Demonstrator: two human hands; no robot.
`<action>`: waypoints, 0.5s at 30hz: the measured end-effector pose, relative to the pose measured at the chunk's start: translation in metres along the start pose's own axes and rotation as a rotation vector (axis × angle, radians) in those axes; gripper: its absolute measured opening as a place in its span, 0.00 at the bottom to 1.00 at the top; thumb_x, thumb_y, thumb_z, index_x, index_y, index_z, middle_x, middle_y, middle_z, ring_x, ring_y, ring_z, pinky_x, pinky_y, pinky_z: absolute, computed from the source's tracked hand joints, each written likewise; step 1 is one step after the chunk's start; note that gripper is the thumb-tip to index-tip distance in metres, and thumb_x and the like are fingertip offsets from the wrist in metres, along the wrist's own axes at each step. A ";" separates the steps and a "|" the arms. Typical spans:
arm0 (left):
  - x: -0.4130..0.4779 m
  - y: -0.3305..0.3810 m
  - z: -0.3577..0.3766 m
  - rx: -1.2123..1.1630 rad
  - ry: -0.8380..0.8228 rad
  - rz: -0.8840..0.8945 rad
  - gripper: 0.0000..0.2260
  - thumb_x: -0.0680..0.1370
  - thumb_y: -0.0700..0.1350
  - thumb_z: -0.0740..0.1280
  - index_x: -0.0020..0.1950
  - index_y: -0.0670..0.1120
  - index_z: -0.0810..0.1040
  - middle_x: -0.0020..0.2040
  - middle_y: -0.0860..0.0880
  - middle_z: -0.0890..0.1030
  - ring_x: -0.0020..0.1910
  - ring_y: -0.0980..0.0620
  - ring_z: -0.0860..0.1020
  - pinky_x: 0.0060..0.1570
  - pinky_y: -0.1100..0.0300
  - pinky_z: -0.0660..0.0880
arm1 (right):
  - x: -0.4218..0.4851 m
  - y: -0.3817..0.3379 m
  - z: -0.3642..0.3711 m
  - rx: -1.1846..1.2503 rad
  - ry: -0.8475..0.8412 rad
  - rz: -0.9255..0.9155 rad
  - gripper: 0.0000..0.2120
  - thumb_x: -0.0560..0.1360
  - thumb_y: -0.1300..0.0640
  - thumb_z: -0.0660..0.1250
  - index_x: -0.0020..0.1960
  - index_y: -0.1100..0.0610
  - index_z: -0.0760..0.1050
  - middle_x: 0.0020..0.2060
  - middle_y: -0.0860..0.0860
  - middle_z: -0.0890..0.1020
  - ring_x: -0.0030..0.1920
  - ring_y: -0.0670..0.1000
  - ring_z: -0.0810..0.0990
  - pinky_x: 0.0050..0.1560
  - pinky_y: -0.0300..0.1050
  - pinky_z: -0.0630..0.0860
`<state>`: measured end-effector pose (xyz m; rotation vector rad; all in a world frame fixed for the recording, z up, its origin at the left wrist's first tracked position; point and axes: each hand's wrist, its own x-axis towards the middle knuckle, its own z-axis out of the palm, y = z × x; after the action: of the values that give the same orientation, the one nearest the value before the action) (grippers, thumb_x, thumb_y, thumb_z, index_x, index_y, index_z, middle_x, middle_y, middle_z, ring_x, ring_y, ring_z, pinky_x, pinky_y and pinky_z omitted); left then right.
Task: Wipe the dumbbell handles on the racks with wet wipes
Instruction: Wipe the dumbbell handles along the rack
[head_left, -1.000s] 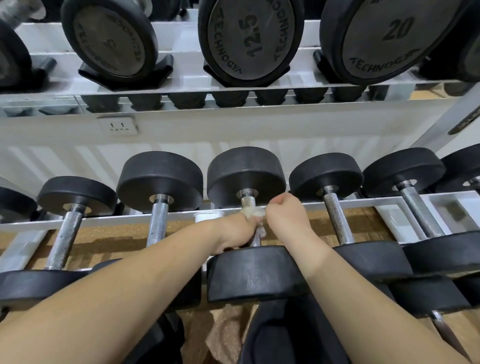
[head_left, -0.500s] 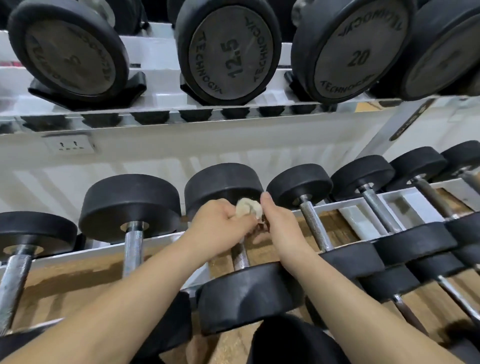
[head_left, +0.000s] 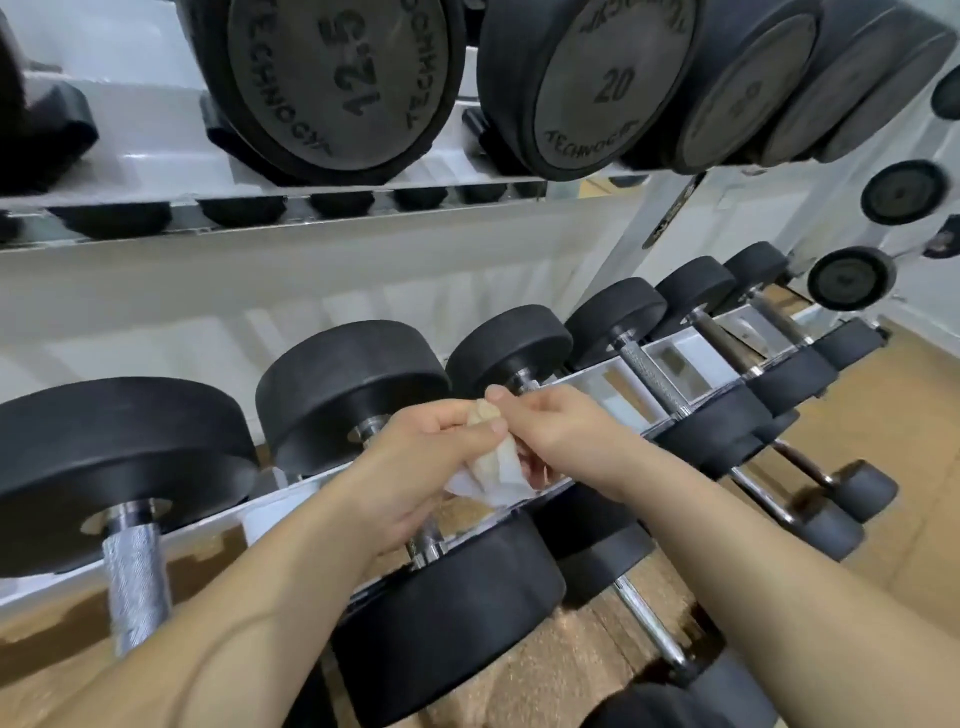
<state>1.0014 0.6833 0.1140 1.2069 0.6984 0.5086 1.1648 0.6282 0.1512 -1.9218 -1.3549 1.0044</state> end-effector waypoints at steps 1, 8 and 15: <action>0.000 0.001 0.001 0.021 0.010 -0.009 0.09 0.82 0.44 0.69 0.56 0.38 0.83 0.51 0.37 0.86 0.54 0.38 0.84 0.60 0.43 0.79 | 0.001 0.002 -0.003 -0.016 -0.006 0.016 0.30 0.82 0.38 0.61 0.32 0.60 0.73 0.27 0.56 0.79 0.27 0.52 0.76 0.32 0.40 0.75; 0.006 0.003 0.000 0.056 0.086 -0.195 0.19 0.75 0.59 0.74 0.58 0.47 0.85 0.56 0.48 0.86 0.57 0.43 0.82 0.58 0.48 0.75 | 0.016 0.025 -0.027 -0.020 -0.002 0.012 0.35 0.79 0.33 0.62 0.29 0.62 0.74 0.23 0.58 0.78 0.25 0.54 0.76 0.31 0.40 0.75; 0.026 0.013 0.018 0.196 0.189 -0.332 0.23 0.67 0.68 0.73 0.41 0.47 0.82 0.32 0.49 0.82 0.31 0.49 0.79 0.38 0.59 0.72 | 0.043 0.051 -0.075 -0.173 -0.095 -0.077 0.37 0.77 0.29 0.61 0.29 0.61 0.72 0.24 0.59 0.78 0.25 0.46 0.74 0.39 0.38 0.72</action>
<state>1.0328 0.6931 0.1246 1.2027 1.1090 0.2823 1.2623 0.6508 0.1415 -1.9507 -1.6038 0.9803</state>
